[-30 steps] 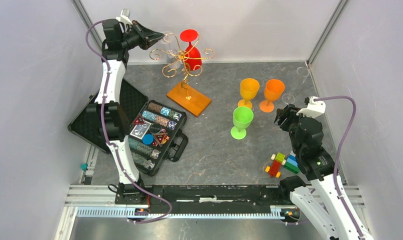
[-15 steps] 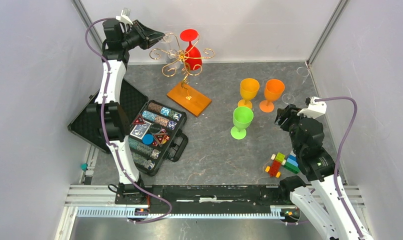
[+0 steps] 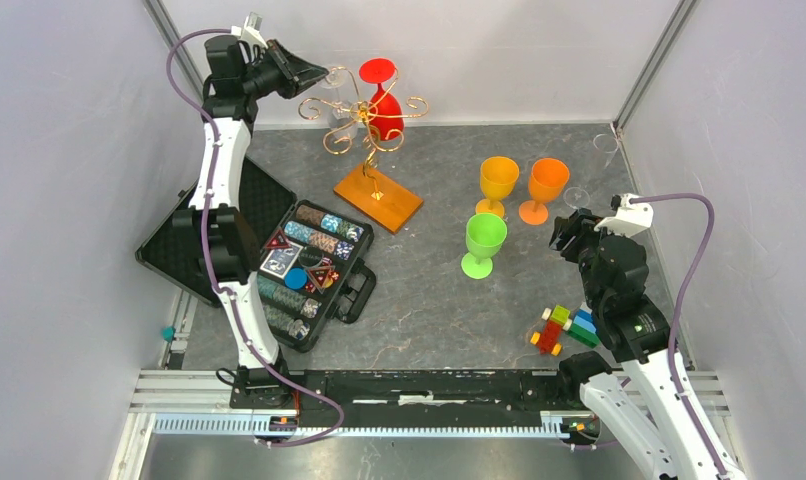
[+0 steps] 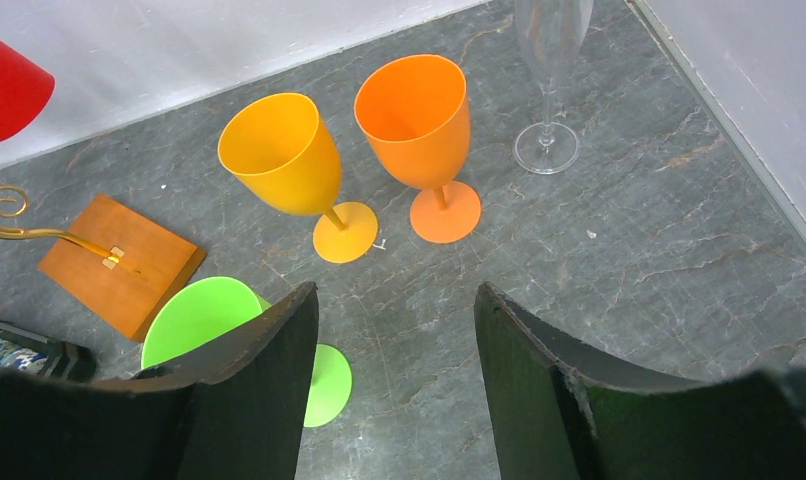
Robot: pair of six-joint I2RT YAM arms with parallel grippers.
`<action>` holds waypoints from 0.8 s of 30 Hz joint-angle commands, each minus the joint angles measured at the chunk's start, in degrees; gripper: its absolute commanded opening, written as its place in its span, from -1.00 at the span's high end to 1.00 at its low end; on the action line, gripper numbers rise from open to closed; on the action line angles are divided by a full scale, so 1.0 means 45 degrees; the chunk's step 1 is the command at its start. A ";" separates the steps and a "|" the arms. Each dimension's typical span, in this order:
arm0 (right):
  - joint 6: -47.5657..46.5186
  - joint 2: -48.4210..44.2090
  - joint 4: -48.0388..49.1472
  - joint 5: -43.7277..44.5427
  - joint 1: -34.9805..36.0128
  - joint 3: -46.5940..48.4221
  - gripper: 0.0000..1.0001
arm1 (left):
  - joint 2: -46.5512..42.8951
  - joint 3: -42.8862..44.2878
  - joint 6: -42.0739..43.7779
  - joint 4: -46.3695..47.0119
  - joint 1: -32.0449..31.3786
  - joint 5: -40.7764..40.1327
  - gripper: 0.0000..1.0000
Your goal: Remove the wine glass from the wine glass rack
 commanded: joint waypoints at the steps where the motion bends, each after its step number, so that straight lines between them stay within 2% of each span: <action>1: 0.0139 -0.0032 0.0482 0.0172 0.0014 0.0060 -0.27 | -0.0670 0.0594 0.1273 -0.0794 0.0027 -0.0331 0.62; 12: 0.0198 -0.0066 0.0541 0.0092 0.0004 -0.0057 -0.27 | -0.1100 0.0625 0.2809 -0.1710 0.0027 -0.0809 0.61; 15: 0.0212 -0.0084 0.0551 0.0060 0.0014 -0.0094 -0.26 | -0.1074 0.0690 0.2814 -0.1712 0.0027 -0.0807 0.77; 17: 0.0216 -0.0086 0.0569 0.0024 0.0014 -0.0115 -0.26 | -0.1006 0.0938 0.2691 -0.1721 0.0017 -0.0875 0.94; 24: 0.0291 -0.0132 0.0621 -0.0010 0.0011 -0.0184 -0.26 | -0.1092 0.1092 0.2387 -0.1545 0.0012 -0.1087 0.96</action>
